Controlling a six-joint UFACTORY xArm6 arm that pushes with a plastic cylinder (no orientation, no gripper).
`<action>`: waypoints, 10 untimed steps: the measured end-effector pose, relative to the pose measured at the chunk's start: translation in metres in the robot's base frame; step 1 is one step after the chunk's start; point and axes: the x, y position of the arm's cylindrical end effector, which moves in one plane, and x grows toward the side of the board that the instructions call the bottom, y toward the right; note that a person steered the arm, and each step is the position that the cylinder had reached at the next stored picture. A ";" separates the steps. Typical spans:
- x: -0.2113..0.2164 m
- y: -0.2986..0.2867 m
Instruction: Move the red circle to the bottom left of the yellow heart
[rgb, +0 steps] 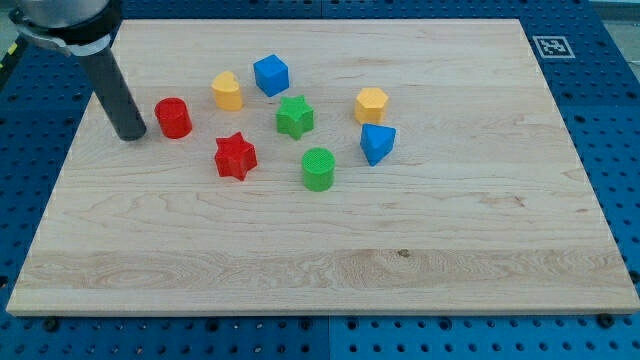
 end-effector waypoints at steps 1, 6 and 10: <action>-0.001 0.014; -0.039 0.017; -0.024 0.055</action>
